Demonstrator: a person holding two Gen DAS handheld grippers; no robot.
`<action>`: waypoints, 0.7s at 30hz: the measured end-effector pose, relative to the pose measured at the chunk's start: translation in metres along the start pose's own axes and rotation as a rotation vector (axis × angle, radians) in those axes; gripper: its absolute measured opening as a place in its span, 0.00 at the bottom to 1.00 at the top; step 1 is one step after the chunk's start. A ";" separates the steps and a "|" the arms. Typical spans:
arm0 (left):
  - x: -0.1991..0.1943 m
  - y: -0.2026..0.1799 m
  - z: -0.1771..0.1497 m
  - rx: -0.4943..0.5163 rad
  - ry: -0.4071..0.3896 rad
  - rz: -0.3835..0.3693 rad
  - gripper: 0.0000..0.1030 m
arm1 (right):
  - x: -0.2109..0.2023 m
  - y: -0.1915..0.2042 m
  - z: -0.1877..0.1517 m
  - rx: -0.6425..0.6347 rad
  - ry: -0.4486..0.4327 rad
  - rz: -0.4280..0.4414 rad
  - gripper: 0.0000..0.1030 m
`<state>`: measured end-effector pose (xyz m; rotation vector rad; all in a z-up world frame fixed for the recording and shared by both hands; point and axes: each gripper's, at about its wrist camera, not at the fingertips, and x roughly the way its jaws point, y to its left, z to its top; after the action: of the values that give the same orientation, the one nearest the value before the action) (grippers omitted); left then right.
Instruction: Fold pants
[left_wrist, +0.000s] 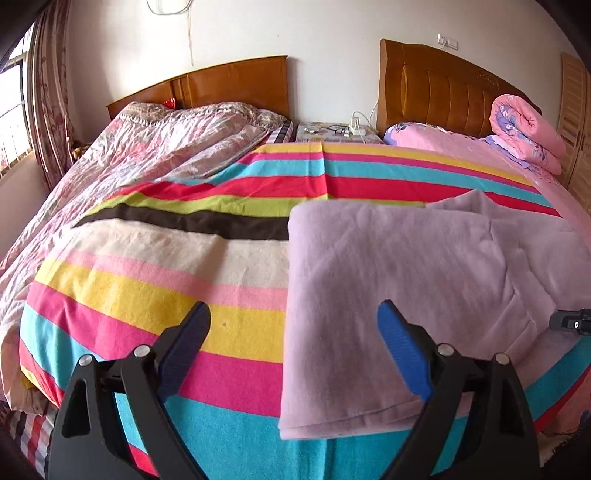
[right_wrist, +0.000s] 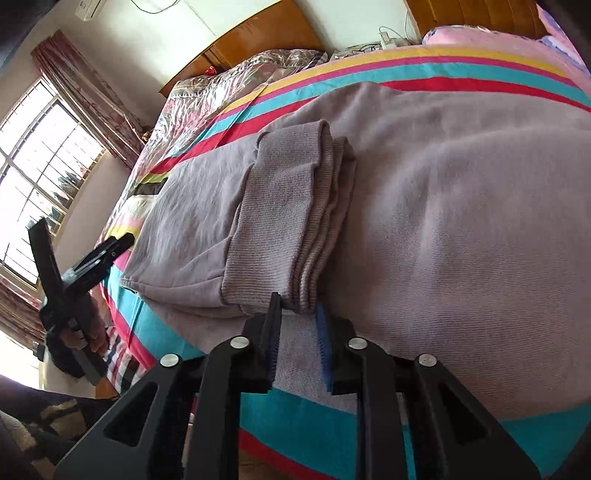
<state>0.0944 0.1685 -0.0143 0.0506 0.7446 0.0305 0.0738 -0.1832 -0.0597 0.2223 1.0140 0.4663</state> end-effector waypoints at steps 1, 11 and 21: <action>-0.005 -0.005 0.009 0.016 -0.023 -0.009 0.89 | -0.005 0.005 0.002 -0.035 -0.027 -0.018 0.29; 0.073 -0.109 0.071 0.211 0.030 -0.063 0.99 | 0.031 0.068 0.024 -0.387 -0.090 -0.041 0.64; 0.121 -0.106 0.052 0.176 0.153 -0.038 0.99 | -0.044 -0.020 -0.001 -0.162 -0.199 -0.098 0.60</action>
<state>0.2195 0.0666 -0.0639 0.2036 0.8993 -0.0683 0.0592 -0.2216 -0.0345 0.0720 0.7852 0.4256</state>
